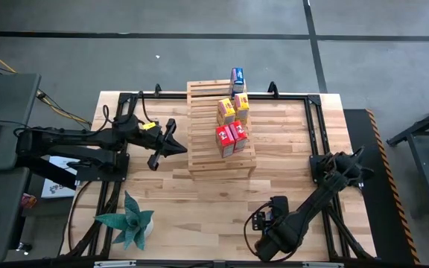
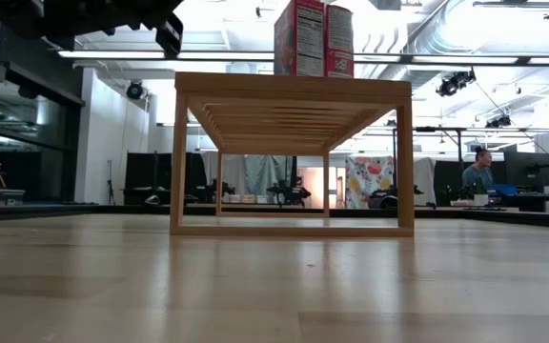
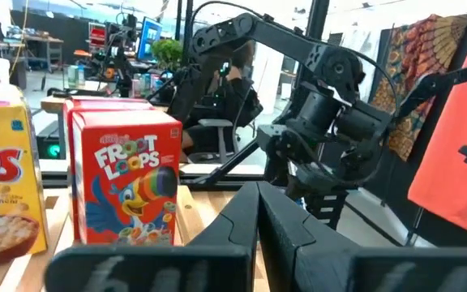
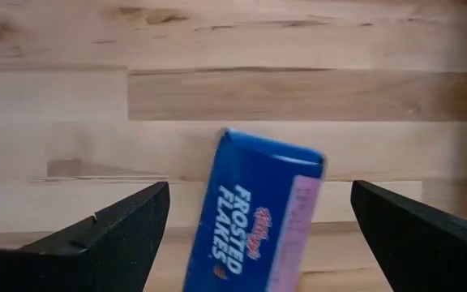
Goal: Stack cereal on shelf
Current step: Put the blue cereal box on the shelf aligned with the other blue cereal box
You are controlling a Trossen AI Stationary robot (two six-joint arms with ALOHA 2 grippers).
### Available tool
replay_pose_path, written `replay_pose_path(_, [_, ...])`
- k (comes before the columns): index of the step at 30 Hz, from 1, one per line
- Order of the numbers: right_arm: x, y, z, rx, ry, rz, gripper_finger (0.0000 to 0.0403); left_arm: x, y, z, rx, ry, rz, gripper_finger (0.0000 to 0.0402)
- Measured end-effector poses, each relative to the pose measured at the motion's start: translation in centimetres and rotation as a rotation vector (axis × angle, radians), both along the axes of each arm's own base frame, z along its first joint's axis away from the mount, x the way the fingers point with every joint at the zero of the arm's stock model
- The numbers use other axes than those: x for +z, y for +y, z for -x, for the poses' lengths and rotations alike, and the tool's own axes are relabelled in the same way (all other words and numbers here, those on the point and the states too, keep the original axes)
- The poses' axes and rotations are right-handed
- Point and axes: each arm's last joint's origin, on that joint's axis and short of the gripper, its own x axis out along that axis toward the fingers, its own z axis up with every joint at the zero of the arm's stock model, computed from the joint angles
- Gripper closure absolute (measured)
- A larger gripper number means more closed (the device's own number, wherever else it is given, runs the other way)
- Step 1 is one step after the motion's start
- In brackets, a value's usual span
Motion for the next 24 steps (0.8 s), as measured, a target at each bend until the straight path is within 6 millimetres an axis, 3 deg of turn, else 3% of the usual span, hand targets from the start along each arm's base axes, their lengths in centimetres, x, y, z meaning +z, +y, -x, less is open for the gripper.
replay_pose_path(15, [-4.2,1.1,-1.1,0.032,0.09,0.073,0.0025,-0.1,0.1,0.0,0.01,0.009,0.001,0.0401])
replay_pose_path(24, [-4.8,1.3,-1.2,-0.004,0.118,0.047,0.006,0.0,0.1,0.0,0.014,0.001,-0.012,0.0401])
